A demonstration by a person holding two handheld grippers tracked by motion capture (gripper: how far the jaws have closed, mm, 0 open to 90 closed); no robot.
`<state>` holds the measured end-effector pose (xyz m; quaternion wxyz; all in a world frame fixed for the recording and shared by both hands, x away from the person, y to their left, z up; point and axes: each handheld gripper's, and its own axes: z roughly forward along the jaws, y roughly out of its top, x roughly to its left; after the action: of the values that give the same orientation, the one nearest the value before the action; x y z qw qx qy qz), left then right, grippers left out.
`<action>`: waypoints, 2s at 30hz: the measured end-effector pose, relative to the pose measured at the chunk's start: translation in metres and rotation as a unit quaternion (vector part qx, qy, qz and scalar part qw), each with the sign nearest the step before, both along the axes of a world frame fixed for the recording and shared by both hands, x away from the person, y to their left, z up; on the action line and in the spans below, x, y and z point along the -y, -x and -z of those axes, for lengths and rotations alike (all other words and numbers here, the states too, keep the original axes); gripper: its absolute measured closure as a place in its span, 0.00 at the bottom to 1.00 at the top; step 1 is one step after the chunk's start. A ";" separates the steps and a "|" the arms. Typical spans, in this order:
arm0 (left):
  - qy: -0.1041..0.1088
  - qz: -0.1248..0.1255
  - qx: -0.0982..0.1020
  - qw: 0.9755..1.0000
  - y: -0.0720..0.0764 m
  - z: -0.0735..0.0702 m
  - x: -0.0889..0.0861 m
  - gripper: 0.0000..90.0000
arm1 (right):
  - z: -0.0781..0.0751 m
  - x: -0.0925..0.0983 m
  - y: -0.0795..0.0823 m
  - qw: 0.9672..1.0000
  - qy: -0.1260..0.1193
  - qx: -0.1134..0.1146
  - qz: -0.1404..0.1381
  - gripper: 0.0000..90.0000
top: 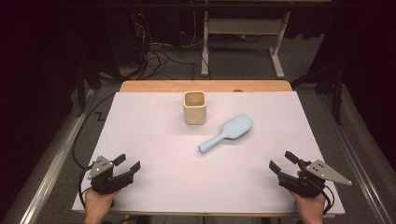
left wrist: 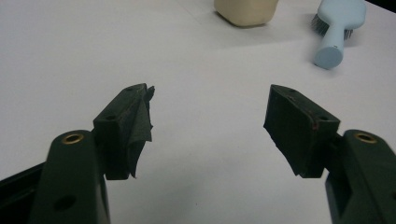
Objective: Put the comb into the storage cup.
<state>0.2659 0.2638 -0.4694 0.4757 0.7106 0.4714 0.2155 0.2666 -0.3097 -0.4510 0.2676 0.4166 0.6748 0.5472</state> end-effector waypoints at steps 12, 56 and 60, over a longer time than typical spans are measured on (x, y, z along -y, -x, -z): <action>0.002 -0.004 0.000 1.000 0.000 0.000 0.001 0.36 | -0.001 -0.012 -0.005 1.000 0.000 0.004 -0.013 0.30; 0.002 0.000 0.000 1.000 0.000 0.000 0.001 0.36 | -0.002 -0.047 -0.022 0.999 -0.002 0.008 -0.044 0.31; 0.003 0.000 0.000 1.000 -0.001 0.000 0.002 0.36 | -0.002 -0.049 -0.024 0.999 -0.002 0.008 -0.046 0.31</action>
<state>0.2666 0.2620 -0.4691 0.4777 0.7092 0.4722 0.2140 0.2903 -0.2604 -0.4490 0.2462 0.3812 0.6900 0.5639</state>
